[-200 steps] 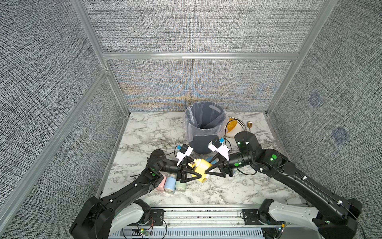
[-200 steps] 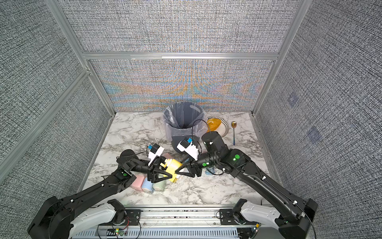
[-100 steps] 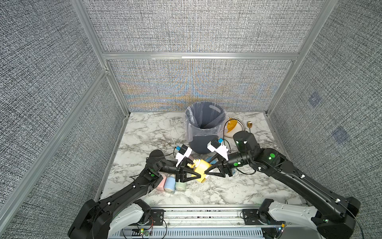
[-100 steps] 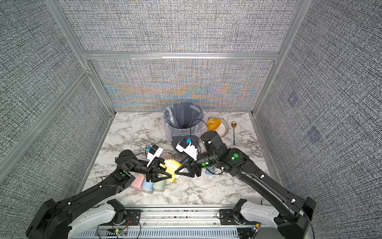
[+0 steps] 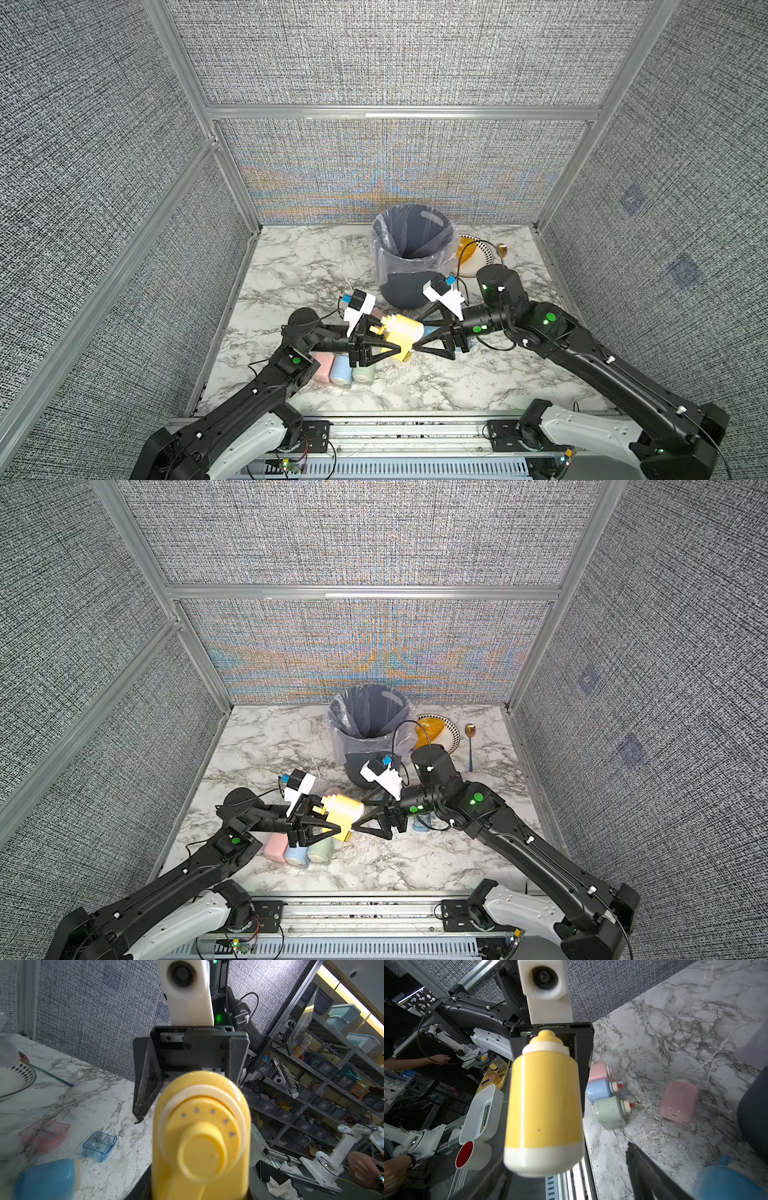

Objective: Take out the pencil sharpener tray and clean the shavings
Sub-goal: Pick up the pencil sharpener from the center of the board, then open the container of the pencil sharpener.

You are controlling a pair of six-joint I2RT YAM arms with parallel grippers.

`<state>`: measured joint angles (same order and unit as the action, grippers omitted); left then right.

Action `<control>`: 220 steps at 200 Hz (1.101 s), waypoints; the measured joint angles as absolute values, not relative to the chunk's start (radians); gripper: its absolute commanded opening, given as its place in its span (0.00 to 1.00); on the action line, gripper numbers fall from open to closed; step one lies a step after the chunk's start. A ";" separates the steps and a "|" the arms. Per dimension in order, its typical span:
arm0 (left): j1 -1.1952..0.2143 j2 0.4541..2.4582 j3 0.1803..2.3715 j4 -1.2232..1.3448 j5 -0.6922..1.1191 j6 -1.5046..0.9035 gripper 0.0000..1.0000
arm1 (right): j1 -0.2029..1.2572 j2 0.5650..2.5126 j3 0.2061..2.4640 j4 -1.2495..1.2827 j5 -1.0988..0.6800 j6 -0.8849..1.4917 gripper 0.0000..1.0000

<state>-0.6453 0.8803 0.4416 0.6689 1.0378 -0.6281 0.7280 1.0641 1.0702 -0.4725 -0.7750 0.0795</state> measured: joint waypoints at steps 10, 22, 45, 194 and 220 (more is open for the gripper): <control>-0.645 0.871 0.441 0.664 1.011 -0.627 0.13 | 0.717 1.047 1.048 -0.448 -0.774 0.095 0.97; -0.645 0.860 0.439 0.656 0.978 -0.626 0.12 | 0.704 1.024 1.022 -0.418 -0.769 0.115 0.98; -0.645 0.841 0.433 0.648 0.904 -0.627 0.11 | 0.686 0.970 0.967 -0.354 -0.727 0.175 0.98; -0.645 0.760 0.394 0.691 0.616 -0.666 0.11 | 0.632 0.823 0.578 0.147 -0.704 0.471 0.98; -0.645 0.760 0.394 0.697 0.593 -0.666 0.11 | 0.630 0.814 0.559 0.200 -0.693 0.478 0.98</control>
